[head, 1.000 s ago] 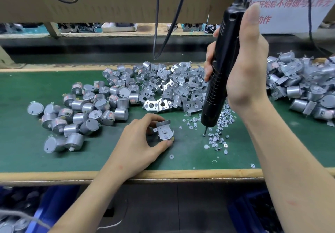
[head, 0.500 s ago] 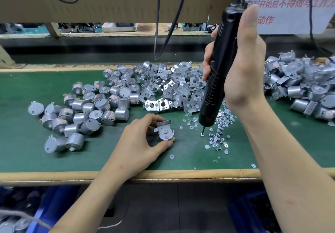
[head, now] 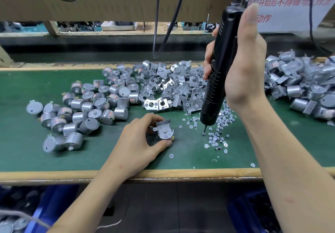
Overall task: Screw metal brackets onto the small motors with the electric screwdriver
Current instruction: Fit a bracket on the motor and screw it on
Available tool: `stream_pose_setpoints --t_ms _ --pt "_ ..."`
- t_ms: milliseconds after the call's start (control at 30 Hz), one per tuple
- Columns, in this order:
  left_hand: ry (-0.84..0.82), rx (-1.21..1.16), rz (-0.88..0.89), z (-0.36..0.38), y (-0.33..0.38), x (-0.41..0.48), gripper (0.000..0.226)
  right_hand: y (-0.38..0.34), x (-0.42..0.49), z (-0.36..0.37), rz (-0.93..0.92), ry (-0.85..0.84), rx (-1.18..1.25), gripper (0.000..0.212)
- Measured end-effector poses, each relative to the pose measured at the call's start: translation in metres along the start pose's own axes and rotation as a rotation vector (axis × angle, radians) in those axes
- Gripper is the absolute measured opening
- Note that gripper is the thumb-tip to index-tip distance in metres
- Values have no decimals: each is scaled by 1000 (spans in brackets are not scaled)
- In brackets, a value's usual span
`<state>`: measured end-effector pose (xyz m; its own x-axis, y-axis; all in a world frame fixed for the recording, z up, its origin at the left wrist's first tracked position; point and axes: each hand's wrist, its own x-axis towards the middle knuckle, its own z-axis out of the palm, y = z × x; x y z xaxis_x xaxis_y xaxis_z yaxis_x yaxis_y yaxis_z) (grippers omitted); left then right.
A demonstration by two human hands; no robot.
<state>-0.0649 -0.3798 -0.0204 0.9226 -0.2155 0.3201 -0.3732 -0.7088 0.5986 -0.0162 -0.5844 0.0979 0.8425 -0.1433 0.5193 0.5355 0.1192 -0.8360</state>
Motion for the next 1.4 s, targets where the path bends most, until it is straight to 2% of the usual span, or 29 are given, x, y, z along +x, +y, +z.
stream_pose_setpoints --t_ms 233,400,500,667,833,1100,1267,1400 --pt "-6 7 -5 0 -2 0 42 1 1 0 -12 5 -8 65" --pt "-3 15 -13 0 -1 0 43 0 -1 3 -3 -9 -7 55" --pt "-4 9 -20 0 -1 1 43 -1 -1 2 -16 -4 -26 61" --pt "-19 -7 -31 0 -1 1 45 -2 -2 4 -12 -1 2 56" --pt "-17 -17 -26 0 -1 1 45 -3 -3 5 -6 -9 -19 62" --pt "-11 -5 -37 -1 1 1 44 -8 -5 10 1 -10 -40 53" --pt "-2 -5 -61 -1 2 0 43 -17 -3 24 -27 -51 26 59" --pt "0 -10 -69 -1 3 0 42 -24 0 45 -60 -66 105 54"
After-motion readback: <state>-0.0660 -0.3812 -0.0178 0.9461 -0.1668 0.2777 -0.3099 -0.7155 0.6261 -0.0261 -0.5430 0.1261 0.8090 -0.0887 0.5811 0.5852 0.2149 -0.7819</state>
